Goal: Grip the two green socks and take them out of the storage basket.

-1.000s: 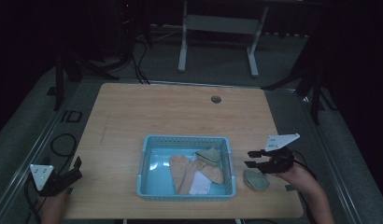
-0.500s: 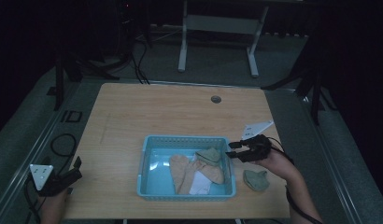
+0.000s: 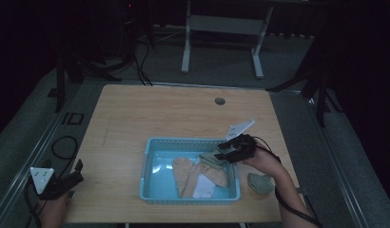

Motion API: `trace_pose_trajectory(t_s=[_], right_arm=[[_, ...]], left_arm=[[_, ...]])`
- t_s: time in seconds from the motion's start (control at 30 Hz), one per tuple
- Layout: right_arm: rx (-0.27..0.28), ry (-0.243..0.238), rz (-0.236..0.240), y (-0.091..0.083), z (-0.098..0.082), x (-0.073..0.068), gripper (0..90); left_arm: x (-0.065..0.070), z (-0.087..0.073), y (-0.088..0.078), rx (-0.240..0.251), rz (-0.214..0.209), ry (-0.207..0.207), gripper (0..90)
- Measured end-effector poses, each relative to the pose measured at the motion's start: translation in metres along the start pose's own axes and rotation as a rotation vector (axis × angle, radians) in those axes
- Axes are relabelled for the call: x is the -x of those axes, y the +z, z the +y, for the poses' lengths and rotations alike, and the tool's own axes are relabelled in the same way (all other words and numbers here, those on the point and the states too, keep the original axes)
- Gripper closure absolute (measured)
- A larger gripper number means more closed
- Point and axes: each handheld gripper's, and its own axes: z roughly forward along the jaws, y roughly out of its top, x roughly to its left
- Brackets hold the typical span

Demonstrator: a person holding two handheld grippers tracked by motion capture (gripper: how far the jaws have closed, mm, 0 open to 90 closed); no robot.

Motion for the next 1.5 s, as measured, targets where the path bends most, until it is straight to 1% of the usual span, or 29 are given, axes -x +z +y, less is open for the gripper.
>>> trace_pose_trajectory(t_s=[0.1,0.13,0.17,0.2,0.23,0.27,0.3,0.37,0.43,0.47,0.5,0.57,0.6,0.63,0.67,0.7,0.73,0.8,0.83,0.97,1.3,1.33,1.37,1.4,1.43,1.47,1.5], right_arm=[[-0.019,-0.006,0.017,0.012,0.004,-0.002,53.5],[-0.019,-0.006,0.017,0.012,0.004,-0.002,53.5],[-0.028,-0.008,0.023,0.016,0.005,-0.003,53.2],[-0.055,-0.013,0.027,0.025,0.007,-0.006,52.7],[-0.055,-0.013,0.027,0.025,0.007,-0.006,52.7],[-0.081,-0.015,0.033,0.032,0.009,-0.008,52.0],[-0.093,-0.02,0.037,0.036,0.009,-0.009,51.9],[-0.122,-0.037,0.033,0.043,0.01,-0.01,51.0],[-0.151,-0.038,0.024,0.049,0.01,-0.011,51.8],[-0.151,-0.038,0.024,0.049,0.01,-0.011,51.8],[-0.175,-0.051,0.013,0.053,0.011,-0.012,54.5],[-0.194,-0.058,0.022,0.056,0.012,-0.013,58.7],[-0.209,-0.063,0.021,0.058,0.012,-0.014,63.1],[-0.209,-0.063,0.021,0.058,0.012,-0.014,63.1],[-0.216,-0.078,0.021,0.06,0.013,-0.015,76.3],[-0.215,-0.074,0.016,0.06,0.013,-0.016,80.6],[-0.216,-0.072,0.014,0.059,0.014,-0.016,82.1],[-0.214,-0.078,0.015,0.058,0.015,-0.016,82.7],[-0.197,-0.076,0.022,0.053,0.016,-0.016,83.3],[-0.155,-0.08,0.032,0.039,0.021,-0.018,83.6],[-0.046,-0.13,0.03,0.005,0.047,-0.029,83.6],[-0.046,-0.13,0.03,0.005,0.047,-0.029,83.6],[-0.036,-0.143,0.027,0.0,0.052,-0.03,83.6],[-0.028,-0.143,0.018,-0.002,0.054,-0.03,83.6],[-0.026,-0.144,0.024,-0.004,0.055,-0.029,83.6],[-0.023,-0.149,0.021,-0.007,0.057,-0.029,83.6],[-0.015,-0.143,0.015,-0.009,0.058,-0.029,83.6]], left_arm=[[0.0,0.0,0.0,0.001,-0.001,0.0,0.4],[0.0,0.0,0.0,0.001,-0.001,0.0,0.4],[0.0,0.0,0.0,0.0,-0.001,0.0,0.4],[0.0,0.0,0.0,-0.001,-0.002,0.001,0.4],[0.0,0.0,0.0,-0.001,-0.002,0.001,0.4],[0.0,0.0,0.0,0.0,-0.001,0.001,0.4],[0.0,0.0,0.0,0.0,-0.001,0.001,0.4],[0.0,0.0,0.0,0.0,-0.001,0.0,0.4],[0.0,0.0,0.0,0.0,-0.002,0.0,0.4],[0.0,0.0,0.0,0.0,-0.002,0.0,0.4],[0.0,0.0,0.0,-0.001,-0.003,0.0,0.4],[0.0,0.0,0.0,-0.001,-0.003,-0.001,0.4],[0.0,0.0,0.0,-0.002,-0.004,-0.001,0.4],[0.0,0.0,0.0,-0.002,-0.004,-0.001,0.4],[0.0,0.0,0.0,-0.001,-0.003,0.0,0.4],[0.0,0.0,0.0,0.0,0.0,0.001,0.4],[0.0,0.0,0.0,0.001,0.0,0.0,0.4],[0.0,0.0,0.0,0.0,-0.001,0.001,0.4],[0.0,0.0,0.0,-0.001,-0.002,-0.001,0.4],[0.0,0.0,0.0,-0.002,-0.003,-0.001,0.4],[0.0,0.0,0.0,-0.004,-0.006,-0.002,0.4],[0.0,0.0,0.0,-0.004,-0.006,-0.002,0.4],[0.0,0.0,0.0,-0.003,-0.004,-0.003,0.4],[0.0,0.0,0.0,-0.003,-0.004,-0.003,0.4],[0.0,0.0,0.0,-0.003,-0.004,-0.004,0.4],[0.0,0.0,0.0,-0.004,-0.004,-0.002,0.4],[0.0,0.0,0.0,-0.004,-0.005,-0.002,0.4]])
